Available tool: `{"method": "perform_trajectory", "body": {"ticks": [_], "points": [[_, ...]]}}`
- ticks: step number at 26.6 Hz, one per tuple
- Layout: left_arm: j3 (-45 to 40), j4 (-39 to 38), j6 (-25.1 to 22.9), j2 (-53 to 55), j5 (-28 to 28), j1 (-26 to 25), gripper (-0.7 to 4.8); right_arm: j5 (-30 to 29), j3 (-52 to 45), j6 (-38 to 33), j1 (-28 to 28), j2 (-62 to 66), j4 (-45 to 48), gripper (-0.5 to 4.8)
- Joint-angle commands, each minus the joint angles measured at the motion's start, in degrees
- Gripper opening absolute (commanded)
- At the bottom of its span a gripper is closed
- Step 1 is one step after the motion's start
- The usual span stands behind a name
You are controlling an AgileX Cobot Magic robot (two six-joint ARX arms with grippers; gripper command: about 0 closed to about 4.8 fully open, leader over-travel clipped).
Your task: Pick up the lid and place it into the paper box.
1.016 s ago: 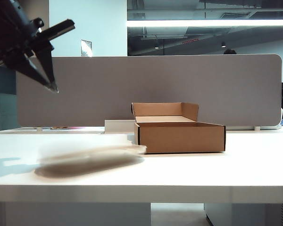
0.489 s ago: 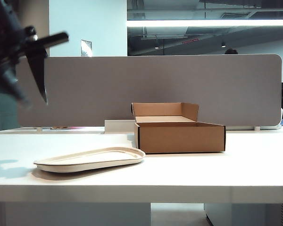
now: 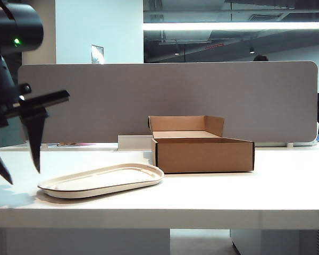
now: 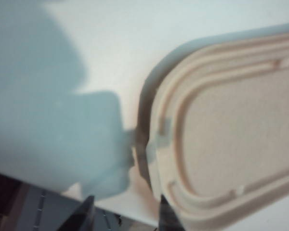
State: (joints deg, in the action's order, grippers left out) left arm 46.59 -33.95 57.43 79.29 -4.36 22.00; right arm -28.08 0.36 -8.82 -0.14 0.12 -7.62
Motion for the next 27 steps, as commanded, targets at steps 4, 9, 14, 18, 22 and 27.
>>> {"method": "perform_trajectory", "body": {"ticks": [4,9,14,18,22,27], "points": [[0.0,4.9,3.8,2.9,0.0,0.1,1.52,0.1,-0.3,-0.2,0.0,0.0,0.6,-0.08],[0.0,7.5,4.2,5.9,0.2,0.5,1.51,0.1,-0.3,-0.2,0.0,0.0,0.6,-0.08],[0.0,8.4,5.2,8.9,0.5,0.5,1.43,0.1,-0.3,-0.2,0.0,0.0,0.6,-0.08],[0.0,9.2,5.2,10.3,0.5,0.5,0.51,0.1,-0.3,-0.2,0.0,0.0,0.6,-0.08],[0.0,9.4,5.1,10.4,0.5,0.5,0.43,0.1,-0.3,-0.2,0.0,0.0,0.6,-0.08],[0.0,9.0,3.3,10.4,0.0,0.5,-0.06,0.1,-0.3,-0.2,0.0,-0.1,0.6,-0.08]]}}
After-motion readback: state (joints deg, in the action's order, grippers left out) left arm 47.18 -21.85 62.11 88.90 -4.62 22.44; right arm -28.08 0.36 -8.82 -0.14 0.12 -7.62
